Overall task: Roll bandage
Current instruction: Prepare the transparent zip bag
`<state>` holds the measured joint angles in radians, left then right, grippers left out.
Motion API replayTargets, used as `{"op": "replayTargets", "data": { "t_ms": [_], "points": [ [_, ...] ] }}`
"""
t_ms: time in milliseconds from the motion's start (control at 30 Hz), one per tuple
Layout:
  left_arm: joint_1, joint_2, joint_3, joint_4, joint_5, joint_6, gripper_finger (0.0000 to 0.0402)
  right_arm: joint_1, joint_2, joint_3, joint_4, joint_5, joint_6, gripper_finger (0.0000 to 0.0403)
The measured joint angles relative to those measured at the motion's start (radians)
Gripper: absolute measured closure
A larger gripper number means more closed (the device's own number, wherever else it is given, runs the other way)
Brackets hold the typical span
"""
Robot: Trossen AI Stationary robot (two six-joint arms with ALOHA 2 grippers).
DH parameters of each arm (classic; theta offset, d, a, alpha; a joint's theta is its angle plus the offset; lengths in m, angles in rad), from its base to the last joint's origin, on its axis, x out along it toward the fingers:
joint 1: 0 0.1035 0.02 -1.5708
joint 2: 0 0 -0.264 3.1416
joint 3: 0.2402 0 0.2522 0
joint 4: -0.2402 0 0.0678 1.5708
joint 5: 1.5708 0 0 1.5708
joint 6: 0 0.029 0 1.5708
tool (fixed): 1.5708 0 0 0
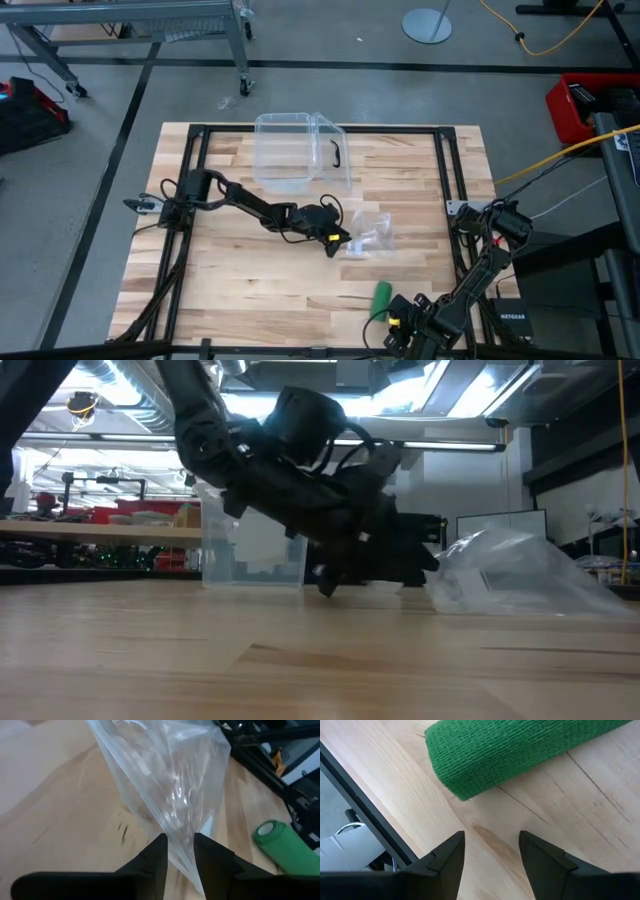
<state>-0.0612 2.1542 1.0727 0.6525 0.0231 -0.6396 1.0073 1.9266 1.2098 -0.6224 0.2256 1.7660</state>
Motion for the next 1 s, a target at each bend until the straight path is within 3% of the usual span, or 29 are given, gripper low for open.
{"op": "replayTargets", "data": {
  "t_ms": [233,467,800,1000],
  "points": [
    [-0.008,0.037,0.067,-0.022,0.004,0.112,0.034,0.0,0.0,0.0,0.0,0.0,-0.001,0.0212],
    [-0.009,0.038,0.081,-0.016,0.006,0.189,0.0397,0.0,0.0,0.0,0.0,0.001,-0.018,0.0212],
    [-0.002,0.008,0.08,-0.038,0.003,0.246,0.0401,0.0,0.0,0.0,0.0,0.002,-0.018,0.0212],
    [0.01,-0.111,0.08,-0.237,-0.037,0.384,0.0401,0.0,0.0,0.0,0.0,0.002,-0.018,0.0212]
  ]
}}
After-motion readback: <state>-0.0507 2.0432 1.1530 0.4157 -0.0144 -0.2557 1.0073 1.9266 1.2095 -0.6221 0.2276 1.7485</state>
